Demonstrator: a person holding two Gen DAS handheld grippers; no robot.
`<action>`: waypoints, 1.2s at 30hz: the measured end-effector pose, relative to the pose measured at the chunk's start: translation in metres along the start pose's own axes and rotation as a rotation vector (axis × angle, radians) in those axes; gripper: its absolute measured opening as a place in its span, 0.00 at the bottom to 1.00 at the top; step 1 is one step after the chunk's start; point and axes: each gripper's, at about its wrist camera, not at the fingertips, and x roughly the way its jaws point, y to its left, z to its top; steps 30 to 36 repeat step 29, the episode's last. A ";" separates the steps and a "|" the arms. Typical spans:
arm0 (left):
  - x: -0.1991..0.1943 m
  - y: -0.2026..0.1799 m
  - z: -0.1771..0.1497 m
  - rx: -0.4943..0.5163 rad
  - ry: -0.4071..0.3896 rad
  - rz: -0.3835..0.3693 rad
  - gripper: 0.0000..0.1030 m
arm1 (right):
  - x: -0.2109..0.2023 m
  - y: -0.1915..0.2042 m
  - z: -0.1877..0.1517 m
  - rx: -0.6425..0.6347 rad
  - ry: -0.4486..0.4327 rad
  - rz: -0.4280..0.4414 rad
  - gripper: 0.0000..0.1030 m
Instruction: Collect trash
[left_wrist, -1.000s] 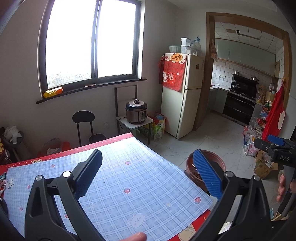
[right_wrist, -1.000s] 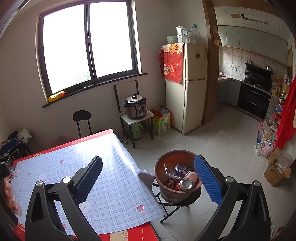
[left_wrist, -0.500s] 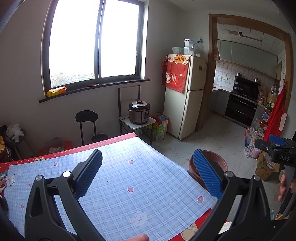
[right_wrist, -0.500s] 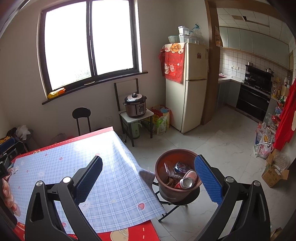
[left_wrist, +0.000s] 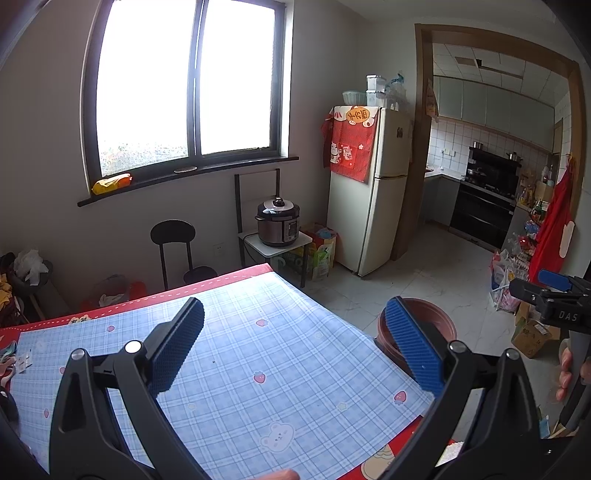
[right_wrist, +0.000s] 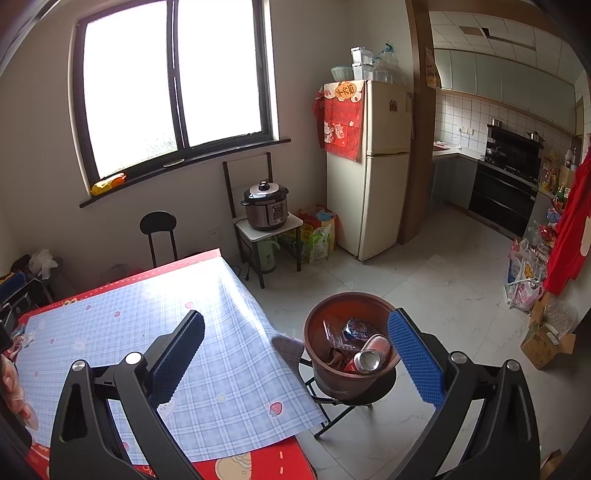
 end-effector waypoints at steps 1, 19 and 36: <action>0.000 0.000 0.000 0.000 0.001 0.001 0.94 | 0.001 0.000 0.000 0.001 0.002 -0.001 0.95; 0.006 -0.011 -0.002 0.016 0.008 0.003 0.94 | 0.009 -0.014 -0.003 0.013 0.021 0.000 0.95; 0.011 -0.021 0.000 0.022 0.018 0.015 0.94 | 0.018 -0.028 -0.002 0.020 0.032 0.003 0.95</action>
